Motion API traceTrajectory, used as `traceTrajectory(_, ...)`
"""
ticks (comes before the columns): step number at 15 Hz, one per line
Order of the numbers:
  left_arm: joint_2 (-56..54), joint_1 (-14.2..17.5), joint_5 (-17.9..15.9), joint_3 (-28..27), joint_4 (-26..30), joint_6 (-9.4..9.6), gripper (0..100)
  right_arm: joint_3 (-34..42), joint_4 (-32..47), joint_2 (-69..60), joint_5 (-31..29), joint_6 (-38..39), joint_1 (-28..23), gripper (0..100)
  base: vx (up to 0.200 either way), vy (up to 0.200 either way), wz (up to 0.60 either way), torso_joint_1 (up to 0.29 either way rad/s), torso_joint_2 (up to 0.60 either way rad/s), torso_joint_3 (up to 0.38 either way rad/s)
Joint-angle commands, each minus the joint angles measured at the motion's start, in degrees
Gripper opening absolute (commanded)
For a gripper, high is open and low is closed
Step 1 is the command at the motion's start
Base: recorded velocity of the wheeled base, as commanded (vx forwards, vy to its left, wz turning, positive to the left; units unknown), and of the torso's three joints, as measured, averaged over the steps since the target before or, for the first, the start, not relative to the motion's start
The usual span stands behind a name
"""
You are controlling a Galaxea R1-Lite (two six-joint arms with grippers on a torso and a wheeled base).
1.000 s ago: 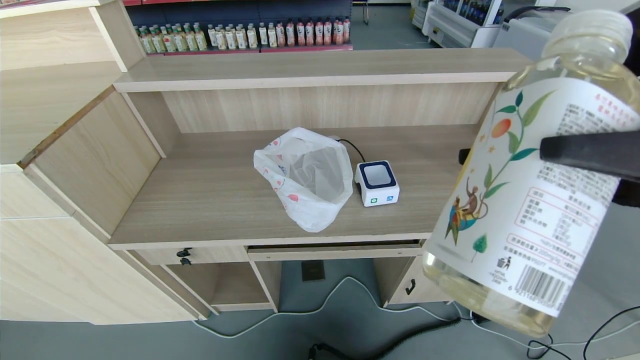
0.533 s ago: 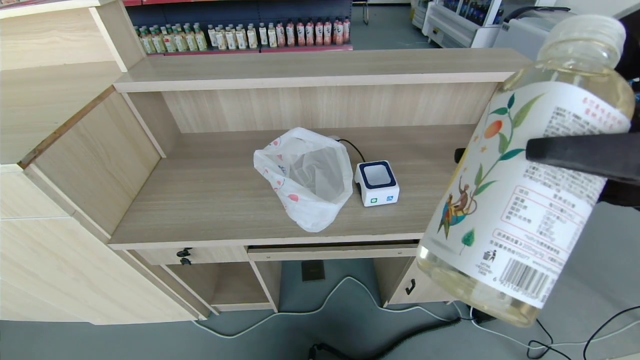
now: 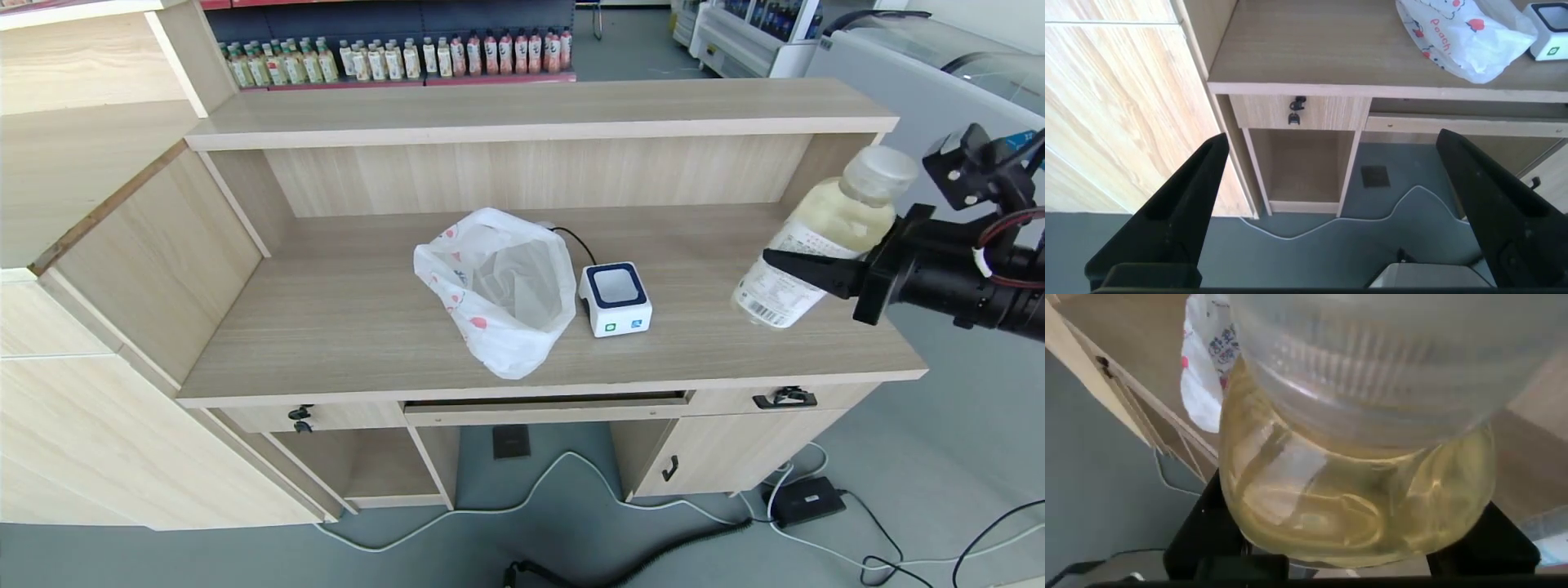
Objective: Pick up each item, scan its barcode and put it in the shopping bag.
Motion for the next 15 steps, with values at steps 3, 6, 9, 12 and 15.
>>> traceTrajectory(3, 0.0, 0.0, 0.0, 0.0, 0.0, -0.01, 100, 1.1, -11.8, 9.9, -0.6, -18.6, -9.6, 0, 0.0, 0.0, 0.0, 0.0, 0.0, 0.0)
traceTrajectory(6, 0.0, 0.0, 0.0, 0.0, 0.0, -0.01, 100, 1.0, -20.7, 12.3, 0.0, -25.5, -9.5, 0, 0.0, 0.0, 0.0, 0.0, 0.0, 0.0)
traceTrajectory(9, 0.0, 0.0, 0.0, 0.0, 0.0, -0.01, 100, 1.1, -25.6, 13.8, 3.3, -30.7, -9.5, 0, 0.0, 0.0, 0.0, 0.0, 0.0, 0.0)
traceTrajectory(12, 0.0, 0.0, 0.1, 0.0, 0.0, -0.01, 100, 0.0, -31.8, 16.4, 6.7, -32.4, -8.9, 0, 0.0, 0.0, 0.0, 0.0, 0.0, 0.0)
traceTrajectory(15, 0.0, 0.0, 0.1, 0.0, 0.0, -0.01, 100, -2.9, -36.4, 20.1, 7.0, -33.6, -7.2, 0, 0.0, 0.0, 0.6, -0.002, 0.0, -0.001)
